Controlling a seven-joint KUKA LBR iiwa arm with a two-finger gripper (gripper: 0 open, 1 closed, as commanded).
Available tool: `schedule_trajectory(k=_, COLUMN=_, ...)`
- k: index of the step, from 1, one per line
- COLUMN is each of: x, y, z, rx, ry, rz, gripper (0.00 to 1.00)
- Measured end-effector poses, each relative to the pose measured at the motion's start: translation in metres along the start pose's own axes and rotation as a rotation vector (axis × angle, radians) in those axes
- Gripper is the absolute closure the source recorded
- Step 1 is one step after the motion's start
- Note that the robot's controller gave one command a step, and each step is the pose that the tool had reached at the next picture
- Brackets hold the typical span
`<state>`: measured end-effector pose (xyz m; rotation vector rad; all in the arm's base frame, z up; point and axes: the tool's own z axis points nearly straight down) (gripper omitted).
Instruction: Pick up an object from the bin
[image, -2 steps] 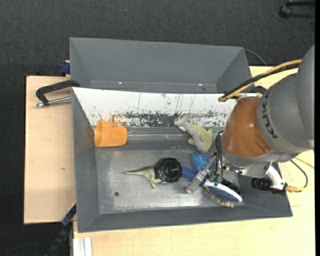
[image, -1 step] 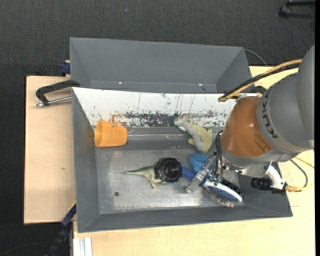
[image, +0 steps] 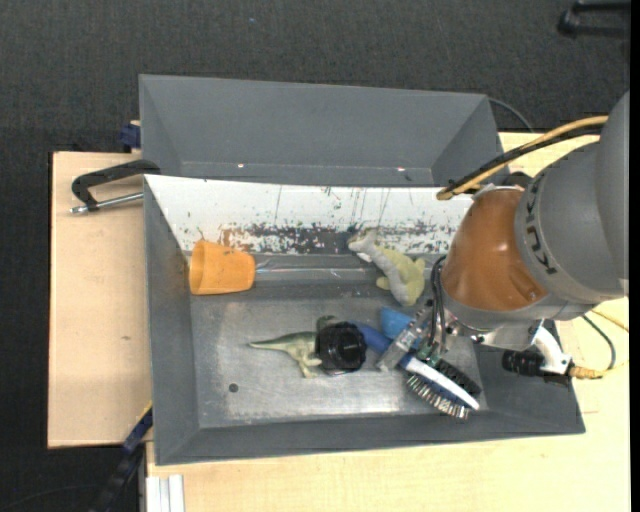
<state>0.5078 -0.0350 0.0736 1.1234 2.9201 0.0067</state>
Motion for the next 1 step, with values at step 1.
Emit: schedule_trajectory(k=1, x=-0.0025, y=0.0026, z=-0.0903, rx=0.002, ry=0.002, rz=-0.002, gripper=1.0)
